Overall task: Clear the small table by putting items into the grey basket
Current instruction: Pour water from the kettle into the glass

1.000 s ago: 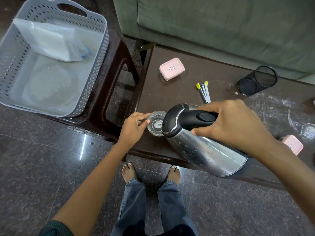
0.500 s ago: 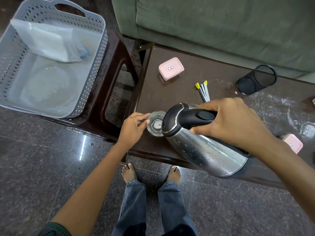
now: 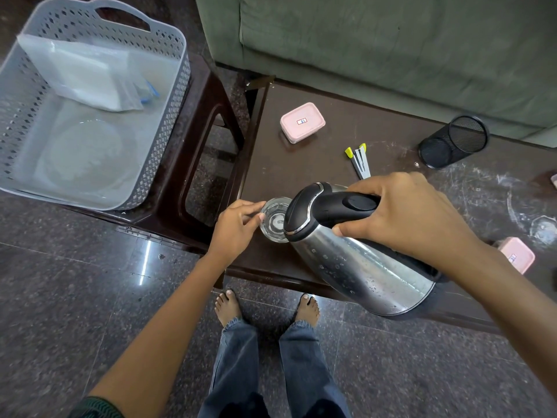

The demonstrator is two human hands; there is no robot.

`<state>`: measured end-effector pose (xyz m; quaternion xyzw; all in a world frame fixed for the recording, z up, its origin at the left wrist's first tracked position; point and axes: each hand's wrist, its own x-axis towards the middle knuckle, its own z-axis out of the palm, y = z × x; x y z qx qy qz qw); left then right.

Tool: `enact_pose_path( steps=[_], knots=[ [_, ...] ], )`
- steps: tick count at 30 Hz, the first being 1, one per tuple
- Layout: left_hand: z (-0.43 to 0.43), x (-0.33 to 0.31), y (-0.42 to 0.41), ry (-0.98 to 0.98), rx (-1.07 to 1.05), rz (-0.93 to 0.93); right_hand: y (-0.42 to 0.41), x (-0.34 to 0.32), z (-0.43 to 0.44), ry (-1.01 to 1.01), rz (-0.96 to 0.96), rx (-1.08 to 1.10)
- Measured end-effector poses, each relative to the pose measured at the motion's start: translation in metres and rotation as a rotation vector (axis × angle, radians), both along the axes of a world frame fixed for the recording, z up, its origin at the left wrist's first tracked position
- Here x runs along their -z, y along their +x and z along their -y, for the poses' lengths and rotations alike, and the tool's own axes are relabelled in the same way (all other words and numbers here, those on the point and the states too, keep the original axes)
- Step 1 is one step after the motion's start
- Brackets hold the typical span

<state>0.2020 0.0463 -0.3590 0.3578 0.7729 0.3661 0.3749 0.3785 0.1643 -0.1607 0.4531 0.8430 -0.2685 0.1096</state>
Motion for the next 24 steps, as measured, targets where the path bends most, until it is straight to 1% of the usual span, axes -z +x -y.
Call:
enact_pose_path(
  steps=[13,21,24],
  knots=[
    [0.0011,-0.0001,-0.0012,0.002,0.021,-0.013,-0.0080,0.0013,0.0026,-0.012,0.028,0.013],
    [0.0008,0.0000,-0.0020,0.007,0.026,-0.018,-0.0082,0.0037,0.0015,-0.010,0.003,0.012],
    [0.0003,-0.0004,-0.0014,0.006,0.029,-0.019,-0.0029,0.0040,0.0003,-0.027,-0.039,0.028]
  ],
)
